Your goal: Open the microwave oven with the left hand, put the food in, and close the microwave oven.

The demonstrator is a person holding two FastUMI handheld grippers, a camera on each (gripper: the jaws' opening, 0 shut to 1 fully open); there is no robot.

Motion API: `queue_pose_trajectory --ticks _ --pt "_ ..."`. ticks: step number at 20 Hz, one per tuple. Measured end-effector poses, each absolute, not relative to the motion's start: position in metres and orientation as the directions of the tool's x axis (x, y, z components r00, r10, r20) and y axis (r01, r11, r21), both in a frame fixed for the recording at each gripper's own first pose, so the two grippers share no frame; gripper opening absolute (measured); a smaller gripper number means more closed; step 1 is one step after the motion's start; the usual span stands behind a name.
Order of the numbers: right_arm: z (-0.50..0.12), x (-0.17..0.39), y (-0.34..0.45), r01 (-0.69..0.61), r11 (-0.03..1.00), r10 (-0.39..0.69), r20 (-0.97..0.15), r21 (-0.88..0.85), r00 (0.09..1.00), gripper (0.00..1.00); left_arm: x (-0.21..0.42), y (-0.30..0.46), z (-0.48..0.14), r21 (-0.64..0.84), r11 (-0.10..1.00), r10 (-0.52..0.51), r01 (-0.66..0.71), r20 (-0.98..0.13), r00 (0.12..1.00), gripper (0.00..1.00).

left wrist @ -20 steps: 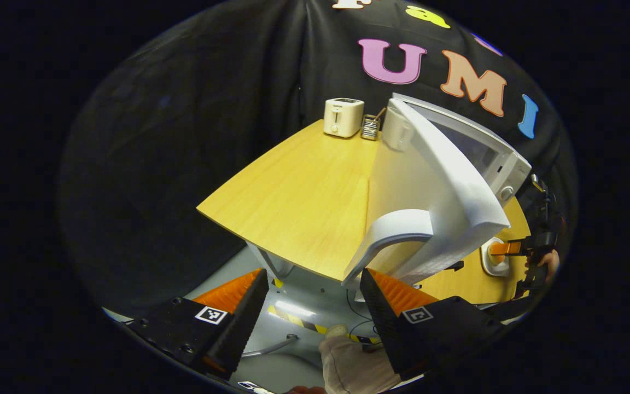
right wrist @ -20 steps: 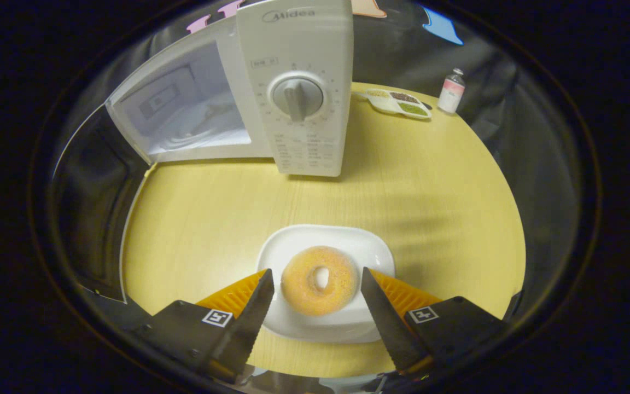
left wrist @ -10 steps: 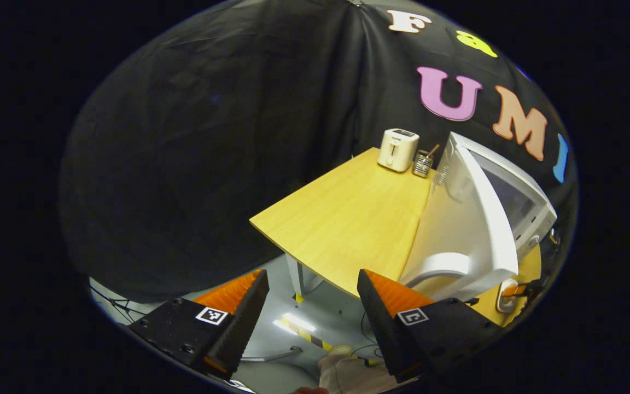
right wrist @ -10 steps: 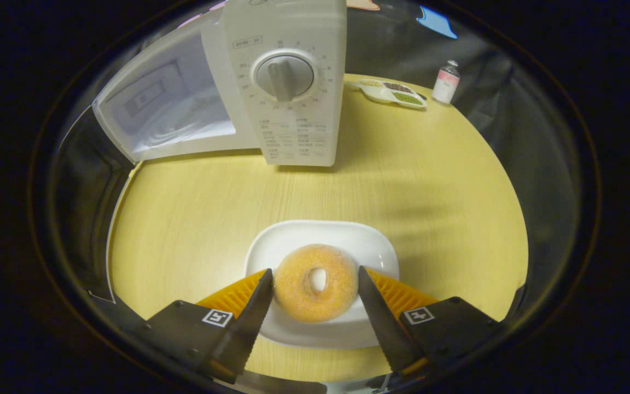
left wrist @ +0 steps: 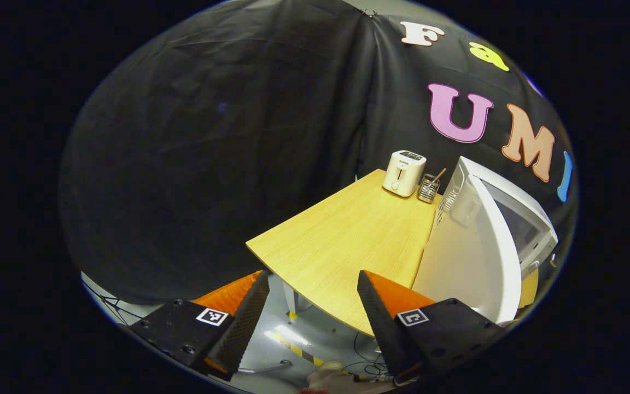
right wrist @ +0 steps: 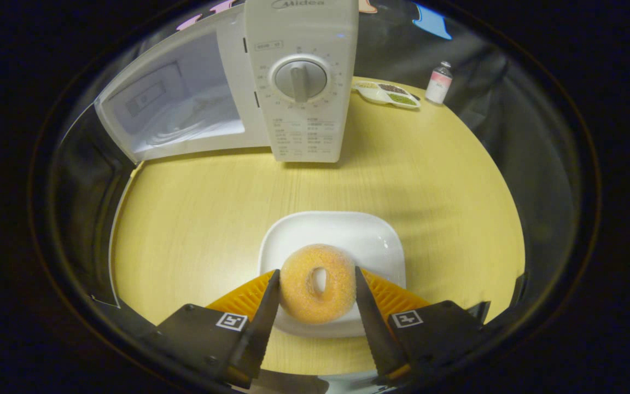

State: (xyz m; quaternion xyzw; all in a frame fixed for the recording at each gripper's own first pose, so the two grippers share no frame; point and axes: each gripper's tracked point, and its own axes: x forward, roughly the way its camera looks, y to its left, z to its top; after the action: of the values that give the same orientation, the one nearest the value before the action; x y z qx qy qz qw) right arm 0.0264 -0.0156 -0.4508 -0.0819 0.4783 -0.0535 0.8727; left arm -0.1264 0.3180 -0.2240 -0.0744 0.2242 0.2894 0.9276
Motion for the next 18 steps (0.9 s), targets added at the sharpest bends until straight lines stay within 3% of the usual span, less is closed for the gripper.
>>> queue_pose_trajectory --ticks 4,5,8,14,18 --pt "-0.44 0.013 0.018 0.042 0.994 -0.104 -0.818 -0.098 0.565 0.75 -0.106 0.32 -0.225 -0.035 0.844 0.465 -0.536 -0.453 0.761 0.96" --pt "-0.437 0.012 0.03 0.046 0.997 -0.077 -0.816 -0.062 0.572 0.8 -0.101 0.321 -0.224 -0.037 0.849 0.456 -0.526 -0.451 0.767 0.96" --pt "-0.43 0.017 0.068 0.053 0.998 0.005 -0.8 0.046 0.601 0.75 -0.088 0.321 -0.228 -0.049 0.866 0.425 -0.498 -0.454 0.783 0.96" --pt "-0.414 0.054 0.143 0.053 0.965 0.154 -0.714 0.258 0.683 0.75 -0.069 0.315 -0.228 -0.047 0.9 0.369 -0.433 -0.448 0.815 0.96" --pt "-0.408 0.09 0.171 0.071 0.939 0.177 -0.65 0.336 0.739 0.74 -0.064 0.31 -0.231 -0.051 0.915 0.335 -0.401 -0.459 0.823 0.96"
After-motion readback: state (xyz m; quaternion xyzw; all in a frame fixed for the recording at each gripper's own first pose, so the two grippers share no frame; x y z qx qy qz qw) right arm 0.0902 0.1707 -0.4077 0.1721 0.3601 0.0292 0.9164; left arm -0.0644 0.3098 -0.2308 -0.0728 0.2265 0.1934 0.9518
